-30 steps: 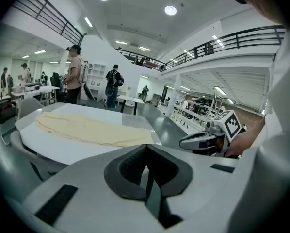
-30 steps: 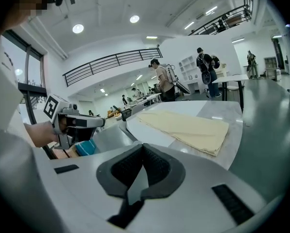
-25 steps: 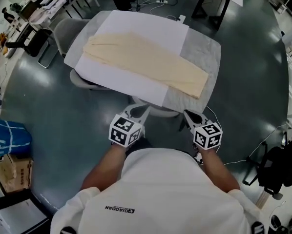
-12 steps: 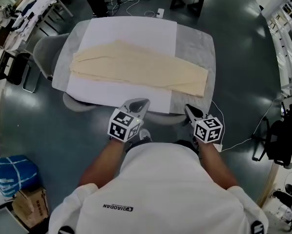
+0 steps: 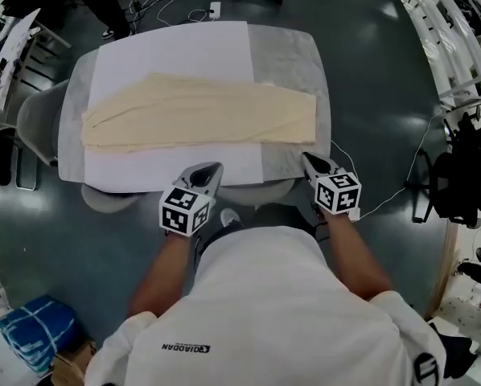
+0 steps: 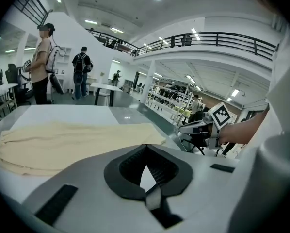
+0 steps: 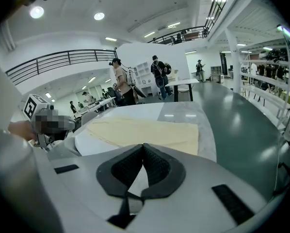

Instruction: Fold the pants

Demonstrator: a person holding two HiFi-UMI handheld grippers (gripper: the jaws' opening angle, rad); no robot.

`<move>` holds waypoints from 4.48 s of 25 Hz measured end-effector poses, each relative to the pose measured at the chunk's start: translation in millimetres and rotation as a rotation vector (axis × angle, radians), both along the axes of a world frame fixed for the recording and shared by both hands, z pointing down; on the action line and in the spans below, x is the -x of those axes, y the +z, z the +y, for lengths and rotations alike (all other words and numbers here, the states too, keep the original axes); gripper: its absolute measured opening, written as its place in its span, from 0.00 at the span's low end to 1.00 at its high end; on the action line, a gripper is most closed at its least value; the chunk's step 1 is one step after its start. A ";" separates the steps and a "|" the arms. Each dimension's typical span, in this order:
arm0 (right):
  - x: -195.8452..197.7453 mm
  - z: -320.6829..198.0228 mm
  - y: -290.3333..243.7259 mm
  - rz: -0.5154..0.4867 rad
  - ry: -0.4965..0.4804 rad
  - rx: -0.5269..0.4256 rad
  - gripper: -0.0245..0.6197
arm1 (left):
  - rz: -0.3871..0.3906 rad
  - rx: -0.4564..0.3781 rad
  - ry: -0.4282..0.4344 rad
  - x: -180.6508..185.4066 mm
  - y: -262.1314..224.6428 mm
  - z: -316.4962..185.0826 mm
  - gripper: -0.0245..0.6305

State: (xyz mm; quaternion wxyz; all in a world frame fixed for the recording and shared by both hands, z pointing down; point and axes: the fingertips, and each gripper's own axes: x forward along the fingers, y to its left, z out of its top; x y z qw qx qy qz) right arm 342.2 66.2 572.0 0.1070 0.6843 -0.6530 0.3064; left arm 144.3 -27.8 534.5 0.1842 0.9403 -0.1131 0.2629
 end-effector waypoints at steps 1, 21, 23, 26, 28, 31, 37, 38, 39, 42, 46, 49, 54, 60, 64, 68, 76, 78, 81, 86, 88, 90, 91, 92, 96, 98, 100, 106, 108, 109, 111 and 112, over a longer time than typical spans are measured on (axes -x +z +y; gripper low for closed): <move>-10.4 -3.8 2.1 0.014 0.010 0.010 0.07 | -0.006 0.006 -0.002 -3.1 2.7 -3.6 0.08; -186.5 -77.2 117.7 -0.064 0.225 0.209 0.19 | -0.182 0.128 -0.065 -58.8 45.5 -47.2 0.08; -192.8 -84.0 131.7 -0.112 0.242 0.227 0.22 | -0.197 0.136 -0.076 -59.3 48.0 -48.9 0.08; -193.1 -91.8 145.7 -0.140 0.238 0.252 0.25 | -0.217 0.144 -0.073 -63.2 51.0 -46.1 0.08; -193.5 -93.9 151.7 -0.142 0.242 0.259 0.26 | -0.225 0.146 -0.064 -68.0 52.1 -42.3 0.08; -196.2 -94.1 158.4 -0.140 0.252 0.273 0.27 | -0.227 0.149 -0.054 -75.6 51.9 -38.7 0.08; -197.2 -92.8 164.5 -0.097 0.247 0.310 0.29 | -0.225 0.139 -0.058 -82.0 49.9 -38.7 0.08; -196.0 -92.4 165.7 -0.069 0.240 0.327 0.29 | -0.225 0.136 -0.058 -82.0 49.4 -37.8 0.08; -193.9 -92.3 168.0 -0.047 0.232 0.343 0.29 | -0.224 0.134 -0.060 -81.9 48.6 -36.8 0.08; -187.9 -94.9 165.3 0.012 0.218 0.379 0.22 | -0.216 0.123 -0.068 -82.5 44.4 -35.0 0.08; -184.5 -98.6 160.8 0.031 0.225 0.379 0.14 | -0.205 0.105 -0.077 -80.6 39.6 -31.2 0.08; -182.1 -98.7 165.3 0.007 0.211 0.330 0.13 | -0.201 0.099 -0.087 -76.3 36.1 -28.2 0.08; -179.3 -99.2 165.4 0.038 0.134 0.280 0.11 | -0.190 0.094 -0.099 -71.0 34.1 -25.0 0.08; -168.7 -104.0 123.9 0.037 0.107 0.182 0.11 | -0.160 0.093 -0.117 -67.8 27.5 -27.4 0.08; -145.0 -106.0 82.0 0.031 0.052 0.102 0.11 | -0.162 0.086 -0.107 -70.8 25.8 -21.9 0.08; -128.8 -109.3 56.8 0.023 0.011 0.052 0.11 | -0.149 0.056 -0.092 -79.3 16.2 -16.9 0.08; -114.8 -108.0 32.9 -0.042 0.011 0.012 0.11 | -0.141 0.006 -0.138 -57.4 4.3 -21.2 0.08; -105.2 -112.5 21.7 -0.044 0.005 0.005 0.11 | -0.133 0.000 -0.166 -41.8 0.6 -31.2 0.08; -86.4 -121.1 2.3 -0.044 -0.022 -0.015 0.11 | -0.115 -0.011 -0.202 -20.1 -5.8 -46.5 0.08; -40.3 -149.7 -28.1 -0.053 -0.059 -0.051 0.11 | -0.070 -0.030 -0.225 24.3 -12.3 -81.3 0.08; -18.2 -163.4 -36.6 -0.055 -0.062 -0.060 0.11 | -0.064 -0.043 -0.216 46.5 -11.6 -96.6 0.08; 1.6 -177.9 -44.0 -0.053 -0.048 -0.066 0.11 | -0.063 -0.049 -0.197 67.7 -9.9 -112.9 0.08; 11.2 -184.9 -47.1 -0.054 -0.034 -0.067 0.11 | -0.061 -0.044 -0.183 77.9 -9.0 -120.2 0.08; 20.7 -191.6 -49.5 -0.054 -0.018 -0.066 0.11 | -0.056 -0.036 -0.167 88.0 -8.2 -126.8 0.08; 59.8 -220.5 -56.1 -0.027 0.031 -0.057 0.11 | -0.037 -0.027 -0.113 128.8 -7.8 -156.2 0.08; 80.0 -236.6 -61.0 -0.016 0.033 -0.055 0.11 | -0.017 -0.034 -0.107 147.0 -11.6 -174.2 0.08; 101.7 -252.8 -66.3 -0.018 0.028 -0.052 0.11 | 0.006 -0.037 -0.113 166.1 -16.5 -192.2 0.08; 168.8 -305.6 -76.1 -0.021 0.027 -0.049 0.11 | 0.035 -0.006 -0.151 239.0 -14.9 -238.7 0.08; 189.3 -321.4 -79.0 -0.023 0.026 -0.054 0.11 | 0.036 -0.014 -0.146 260.3 -14.8 -249.3 0.08; 198.8 -329.4 -81.0 -0.022 0.024 -0.059 0.11 | 0.036 -0.019 -0.146 269.8 -14.2 -255.4 0.08; 218.7 -345.7 -85.2 -0.023 0.018 -0.071 0.11 | 0.034 -0.020 -0.158 288.0 -11.7 -268.3 0.08; 229.5 -354.1 -87.4 -0.024 0.010 -0.075 0.11 | 0.033 -0.017 -0.168 296.4 -10.5 -274.1 0.08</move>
